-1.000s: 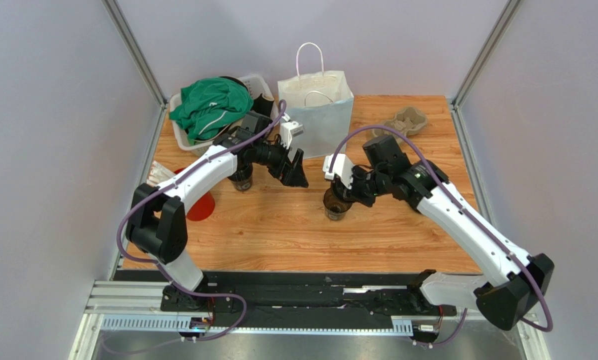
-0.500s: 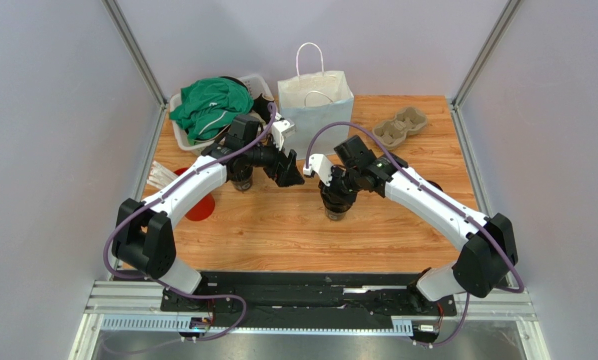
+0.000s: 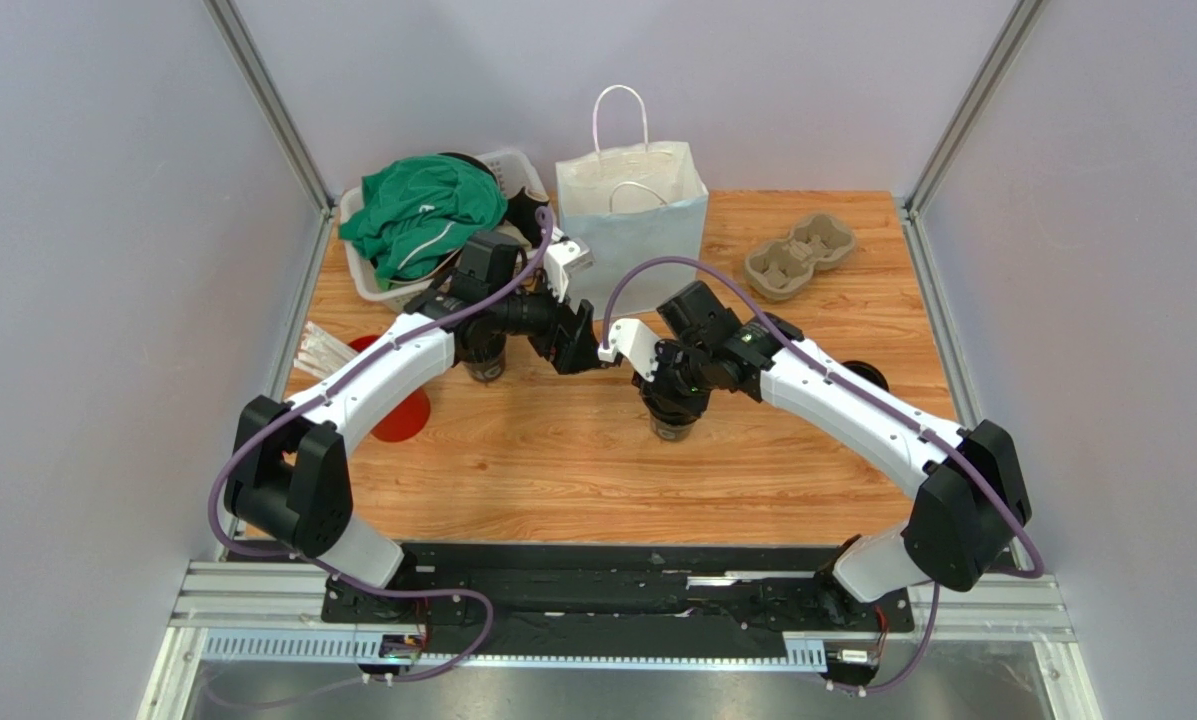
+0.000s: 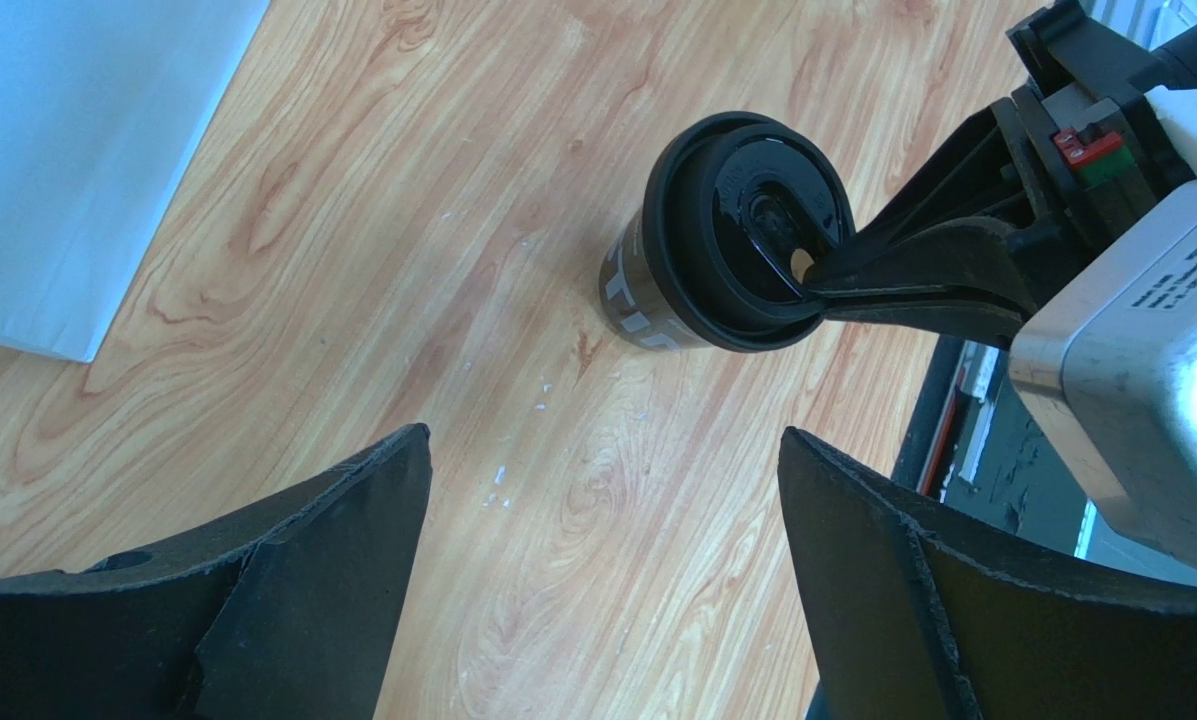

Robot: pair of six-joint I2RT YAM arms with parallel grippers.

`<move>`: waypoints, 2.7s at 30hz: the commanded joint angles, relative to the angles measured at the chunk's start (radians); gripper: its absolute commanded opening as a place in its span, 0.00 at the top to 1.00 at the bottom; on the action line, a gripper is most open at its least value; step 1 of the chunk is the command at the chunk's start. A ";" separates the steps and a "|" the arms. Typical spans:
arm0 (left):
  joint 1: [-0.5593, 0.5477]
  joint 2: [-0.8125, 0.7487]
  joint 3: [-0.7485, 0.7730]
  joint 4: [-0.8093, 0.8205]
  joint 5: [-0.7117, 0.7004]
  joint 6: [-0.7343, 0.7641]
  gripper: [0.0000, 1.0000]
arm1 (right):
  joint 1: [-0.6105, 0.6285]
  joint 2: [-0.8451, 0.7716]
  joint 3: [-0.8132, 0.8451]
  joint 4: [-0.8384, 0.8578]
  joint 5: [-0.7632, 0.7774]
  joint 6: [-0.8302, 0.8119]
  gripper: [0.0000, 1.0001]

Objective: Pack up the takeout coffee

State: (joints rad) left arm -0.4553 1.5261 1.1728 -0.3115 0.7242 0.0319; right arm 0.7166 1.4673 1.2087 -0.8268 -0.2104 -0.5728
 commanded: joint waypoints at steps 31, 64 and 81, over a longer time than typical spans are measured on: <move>0.004 0.025 -0.009 0.049 0.055 -0.010 0.07 | -0.051 -0.002 0.012 -0.040 -0.104 -0.039 1.00; 0.004 0.034 -0.005 0.051 0.067 -0.015 0.08 | -0.078 0.054 0.035 -0.054 -0.156 -0.038 0.97; 0.004 0.045 -0.005 0.051 0.075 -0.015 0.08 | -0.085 -0.027 0.049 -0.041 -0.158 -0.032 0.60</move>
State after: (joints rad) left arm -0.4553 1.5631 1.1694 -0.2993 0.7612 0.0196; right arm 0.6376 1.5089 1.2129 -0.8825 -0.3511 -0.5987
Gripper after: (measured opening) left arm 0.924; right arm 0.369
